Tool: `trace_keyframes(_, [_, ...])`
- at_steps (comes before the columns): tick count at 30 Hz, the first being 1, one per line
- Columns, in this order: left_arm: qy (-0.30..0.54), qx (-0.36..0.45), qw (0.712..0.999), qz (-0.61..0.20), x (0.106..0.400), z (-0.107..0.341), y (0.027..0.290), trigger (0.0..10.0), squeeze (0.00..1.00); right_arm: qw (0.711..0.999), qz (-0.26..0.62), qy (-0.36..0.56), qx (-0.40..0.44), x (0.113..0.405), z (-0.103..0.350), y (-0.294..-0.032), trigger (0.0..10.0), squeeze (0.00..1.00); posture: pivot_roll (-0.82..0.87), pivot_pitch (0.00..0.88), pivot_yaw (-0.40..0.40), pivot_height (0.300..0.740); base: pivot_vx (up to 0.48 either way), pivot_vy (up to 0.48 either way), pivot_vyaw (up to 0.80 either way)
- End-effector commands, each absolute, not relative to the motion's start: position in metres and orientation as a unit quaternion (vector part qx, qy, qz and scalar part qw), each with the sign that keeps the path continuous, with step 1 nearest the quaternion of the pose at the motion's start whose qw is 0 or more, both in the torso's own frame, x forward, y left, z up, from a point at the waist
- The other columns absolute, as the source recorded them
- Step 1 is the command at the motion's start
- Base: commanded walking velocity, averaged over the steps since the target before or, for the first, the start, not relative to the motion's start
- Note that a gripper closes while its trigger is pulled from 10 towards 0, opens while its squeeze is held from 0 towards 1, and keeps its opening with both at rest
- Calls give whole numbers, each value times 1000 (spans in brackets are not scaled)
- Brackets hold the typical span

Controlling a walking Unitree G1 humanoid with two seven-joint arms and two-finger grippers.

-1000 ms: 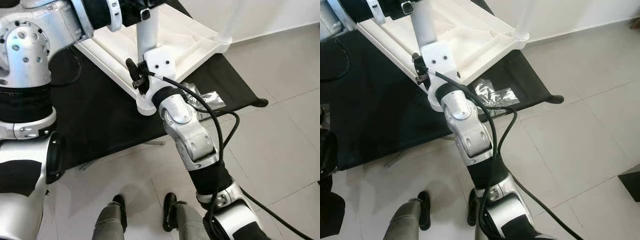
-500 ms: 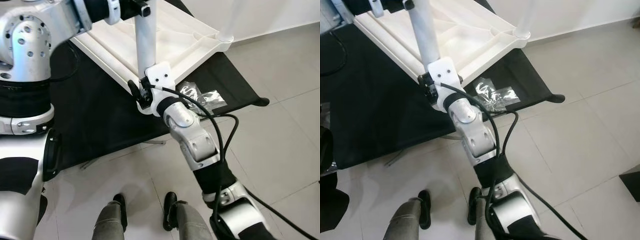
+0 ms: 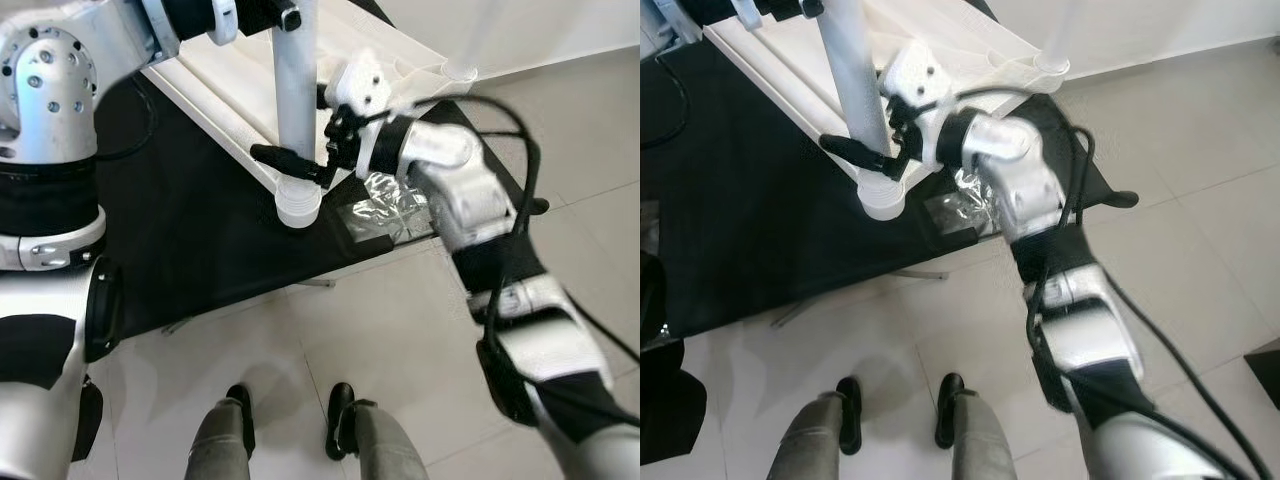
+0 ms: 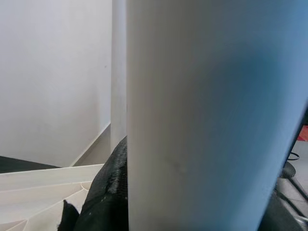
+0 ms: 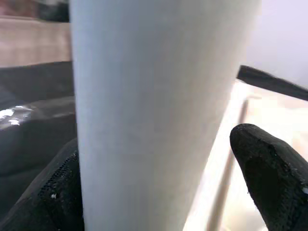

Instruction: Building children table

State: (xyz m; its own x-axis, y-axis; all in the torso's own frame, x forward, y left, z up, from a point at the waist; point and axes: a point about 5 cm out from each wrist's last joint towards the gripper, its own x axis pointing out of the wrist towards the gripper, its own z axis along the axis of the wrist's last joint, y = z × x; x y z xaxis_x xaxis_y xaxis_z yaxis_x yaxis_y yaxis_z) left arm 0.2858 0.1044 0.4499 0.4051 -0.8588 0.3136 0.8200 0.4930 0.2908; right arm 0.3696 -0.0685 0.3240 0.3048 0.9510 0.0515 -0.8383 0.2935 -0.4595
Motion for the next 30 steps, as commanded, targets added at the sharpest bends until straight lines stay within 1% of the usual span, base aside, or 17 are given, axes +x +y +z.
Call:
trace_keyframes(1, [-191, 31, 831, -521, 289, 441, 102, 0, 0, 763, 604, -166, -163, 371, 330, -72, 10000, 0, 110, 314, -54, 740, 0, 0, 0])
trace_keyframes(2, [-191, 31, 831, -521, 289, 442, 102, 0, 0, 755, 614, -163, -162, 371, 331, -72, 10000, 0, 110, 314, -54, 740, 0, 0, 0])
trace_keyframes(3, [-190, 32, 831, -521, 289, 442, 102, 0, 0, 749, 621, -159, -168, 372, 331, -71, 1098, 0, 112, 316, -54, 740, 0, 0, 0])
trace_keyframes(4, [-190, 33, 831, -521, 289, 442, 102, 0, 0, 747, 623, -156, -172, 372, 330, -71, 1098, 0, 112, 316, -54, 740, 0, 0, 0])
trace_keyframes(5, [-190, 34, 831, -521, 289, 442, 101, 0, 0, 742, 630, -153, -173, 372, 330, -69, 0, 0, 117, 321, -56, 740, 0, 0, 0])
trace_keyframes(17, [-195, 39, 828, -524, 287, 445, 99, 0, 0, 711, 668, -148, -159, 373, 327, -63, 0, 0, 113, 323, -56, 740, 0, 0, 0])
trace_keyframes(18, [-197, 39, 828, -523, 287, 446, 100, 0, 176, 716, 664, -150, -154, 374, 327, -63, 0, 0, 109, 321, -56, 740, 0, 0, 0])
trace_keyframes(19, [-198, 39, 829, -522, 287, 446, 100, 0, 176, 718, 662, -152, -150, 375, 328, -63, 0, 0, 109, 321, -56, 740, 0, 0, 0])
trace_keyframes(20, [-198, 41, 828, -524, 287, 446, 100, 2275, 1000, 723, 657, -154, -146, 376, 328, -64, 0, 0, 103, 319, -58, 740, 0, 0, 0])
trace_keyframes(21, [-199, 41, 830, -520, 287, 447, 100, 4314, 1000, 731, 649, -153, -143, 377, 327, -64, 0, 0, 103, 319, -58, 740, 0, 0, 0])
trace_keyframes(22, [-199, 39, 831, -519, 287, 447, 100, 10000, 1000, 747, 633, -149, -137, 379, 326, -65, 0, 0, 99, 320, -62, 740, 0, 0, 0])
trace_keyframes(25, [-205, 34, 841, -499, 290, 449, 103, 10000, 1000, 793, 577, -123, -152, 386, 313, -66, 0, 0, 89, 324, -76, 740, 0, 0, 0])
trace_keyframes(26, [-205, 34, 841, -499, 290, 449, 103, 10000, 1000, 793, 577, -123, -152, 386, 313, -66, 0, 0, 89, 324, -76, 740, 0, 0, 0])
trace_keyframes(27, [-212, 30, 853, -476, 294, 452, 107, 10000, 1000, 833, 527, -99, -136, 386, 295, -60, 0, 0, 86, 327, -90, 740, 0, 0, 0])
trace_keyframes(28, [-216, 28, 859, -463, 297, 453, 109, 10000, 1000, 856, 496, -81, -119, 383, 285, -57, 0, 0, 86, 327, -90, 740, 0, 0, 0])
trace_keyframes(29, [-216, 28, 859, -463, 297, 453, 109, 10000, 1000, 856, 496, -81, -119, 383, 285, -57, 0, 0, 86, 327, -90, 740, 0, 0, 0])
trace_keyframes(30, [-210, 32, 865, -454, 300, 452, 114, 10000, 0, 935, 336, -58, -95, 375, 257, -50, 0, 0, 92, 330, -84, 740, 0, 0, 0])
